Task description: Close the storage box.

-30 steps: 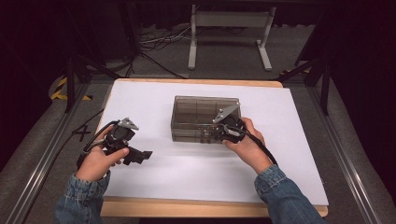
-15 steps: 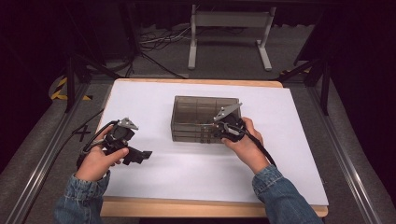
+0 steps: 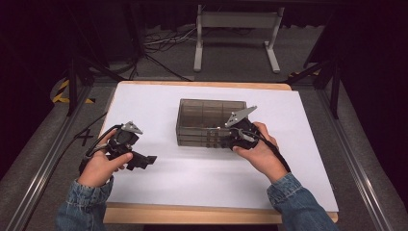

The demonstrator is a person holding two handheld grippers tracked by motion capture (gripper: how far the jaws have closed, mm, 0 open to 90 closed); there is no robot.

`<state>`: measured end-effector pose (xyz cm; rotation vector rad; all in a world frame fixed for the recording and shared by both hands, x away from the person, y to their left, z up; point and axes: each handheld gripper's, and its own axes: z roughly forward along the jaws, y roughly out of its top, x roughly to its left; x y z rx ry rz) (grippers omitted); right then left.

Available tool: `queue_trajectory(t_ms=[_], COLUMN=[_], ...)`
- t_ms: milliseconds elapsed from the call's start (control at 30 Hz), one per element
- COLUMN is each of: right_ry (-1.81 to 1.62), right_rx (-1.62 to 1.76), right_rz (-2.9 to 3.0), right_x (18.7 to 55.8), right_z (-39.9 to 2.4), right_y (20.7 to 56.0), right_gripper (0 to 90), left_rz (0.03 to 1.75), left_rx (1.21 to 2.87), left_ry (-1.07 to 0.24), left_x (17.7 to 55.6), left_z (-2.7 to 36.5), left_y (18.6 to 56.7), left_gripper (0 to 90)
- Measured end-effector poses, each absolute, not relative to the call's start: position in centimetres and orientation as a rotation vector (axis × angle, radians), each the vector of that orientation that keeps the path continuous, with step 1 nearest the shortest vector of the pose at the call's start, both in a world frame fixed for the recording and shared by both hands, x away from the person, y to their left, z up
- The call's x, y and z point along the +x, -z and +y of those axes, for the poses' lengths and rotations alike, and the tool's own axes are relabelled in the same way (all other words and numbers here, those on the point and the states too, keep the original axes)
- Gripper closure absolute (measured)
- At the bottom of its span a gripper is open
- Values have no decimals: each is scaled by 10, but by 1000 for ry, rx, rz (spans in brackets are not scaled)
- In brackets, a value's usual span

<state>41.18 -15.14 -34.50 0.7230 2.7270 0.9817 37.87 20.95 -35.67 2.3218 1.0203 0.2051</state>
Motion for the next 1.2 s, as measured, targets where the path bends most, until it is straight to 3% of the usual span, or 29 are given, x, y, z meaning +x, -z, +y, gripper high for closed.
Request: queue_trajectory(t_ms=[233,600,1200], right_ry=[-1063,-1144,-1137], right_rx=[678,674,746], right_rz=[2781,2767,2688], right_x=[407,398,390], right_z=[-162,-183,-218], right_y=[337,331,330], right_gripper=[592,459,369], left_rz=[1020,1017,996], left_rx=[2323,2327,2318], left_ry=[-204,-205,-175], left_x=[379,379,381], left_z=[209,208,214], left_y=[357,357,364], left_gripper=[15,15,5])
